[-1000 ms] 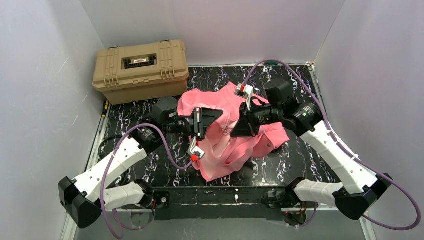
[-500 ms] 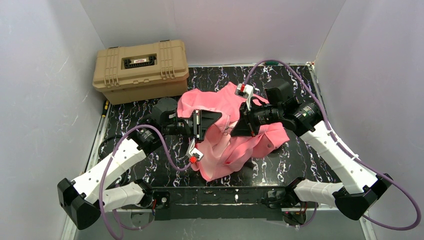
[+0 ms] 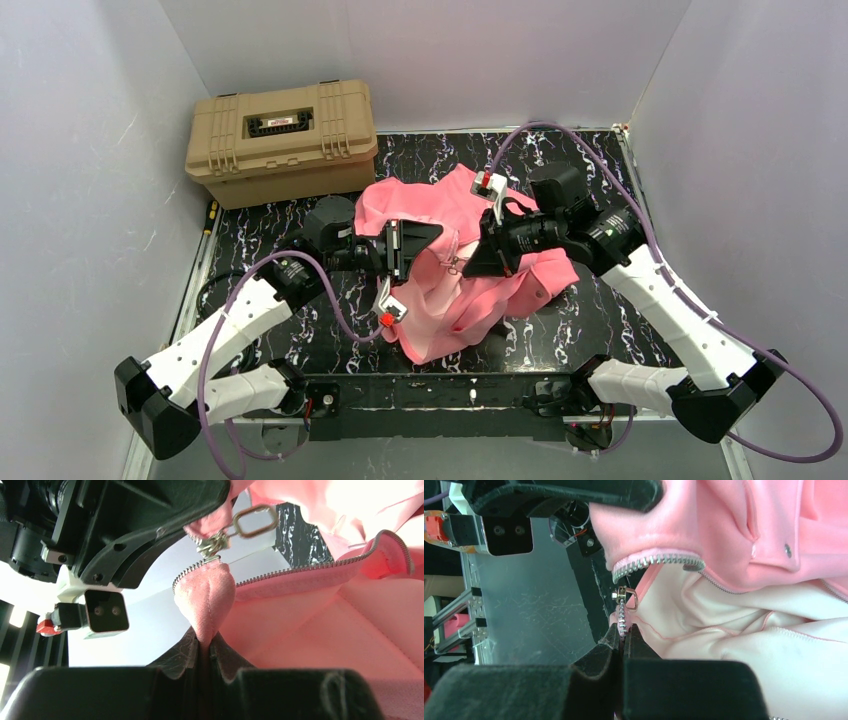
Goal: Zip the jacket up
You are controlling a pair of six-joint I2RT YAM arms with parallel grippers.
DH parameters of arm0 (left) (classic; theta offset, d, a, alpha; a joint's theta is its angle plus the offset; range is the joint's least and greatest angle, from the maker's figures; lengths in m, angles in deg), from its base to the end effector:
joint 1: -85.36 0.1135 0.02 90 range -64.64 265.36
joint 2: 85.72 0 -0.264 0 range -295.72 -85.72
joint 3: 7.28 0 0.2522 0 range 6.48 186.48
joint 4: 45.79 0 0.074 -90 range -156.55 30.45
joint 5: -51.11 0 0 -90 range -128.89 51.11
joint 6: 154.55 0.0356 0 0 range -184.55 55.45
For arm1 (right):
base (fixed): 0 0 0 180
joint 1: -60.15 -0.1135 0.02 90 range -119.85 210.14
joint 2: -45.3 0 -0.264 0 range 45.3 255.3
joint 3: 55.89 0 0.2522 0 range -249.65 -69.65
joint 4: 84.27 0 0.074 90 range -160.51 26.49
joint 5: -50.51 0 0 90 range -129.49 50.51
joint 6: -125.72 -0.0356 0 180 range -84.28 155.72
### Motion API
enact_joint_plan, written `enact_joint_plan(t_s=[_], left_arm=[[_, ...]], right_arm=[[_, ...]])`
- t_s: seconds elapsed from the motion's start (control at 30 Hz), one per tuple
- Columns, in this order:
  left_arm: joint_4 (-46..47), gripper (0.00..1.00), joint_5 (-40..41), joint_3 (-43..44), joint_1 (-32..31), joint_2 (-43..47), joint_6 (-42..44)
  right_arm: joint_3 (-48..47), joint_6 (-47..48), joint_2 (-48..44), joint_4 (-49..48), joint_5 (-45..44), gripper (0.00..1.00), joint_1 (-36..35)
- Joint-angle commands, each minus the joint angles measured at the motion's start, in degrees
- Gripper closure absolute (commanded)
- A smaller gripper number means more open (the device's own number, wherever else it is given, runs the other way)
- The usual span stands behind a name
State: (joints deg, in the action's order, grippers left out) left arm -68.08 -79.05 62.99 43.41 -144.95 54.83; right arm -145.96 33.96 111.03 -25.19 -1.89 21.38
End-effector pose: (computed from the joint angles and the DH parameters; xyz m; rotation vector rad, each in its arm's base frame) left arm 0.1570 -0.1720 0.3689 1.7209 -0.2224 0.3791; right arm 0.1620 0.1580 0.3999 -1.0759 1.9726 1.1075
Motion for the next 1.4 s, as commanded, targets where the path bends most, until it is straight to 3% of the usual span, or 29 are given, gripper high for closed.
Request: enact_joint_plan(t_s=[0.0,1.37], left_arm=[[4.6,1.0,0.9,1.3,0.0,-0.4,12.5],[1.7,1.0,0.0,0.5,0.1,-0.2,17.4]], right_arm=[[1.1,-0.8,-1.3,-0.6,2.2,0.99,-0.3],[-1.6,-2.4,1.8,-3.4,3.5,0.99,-0.4]])
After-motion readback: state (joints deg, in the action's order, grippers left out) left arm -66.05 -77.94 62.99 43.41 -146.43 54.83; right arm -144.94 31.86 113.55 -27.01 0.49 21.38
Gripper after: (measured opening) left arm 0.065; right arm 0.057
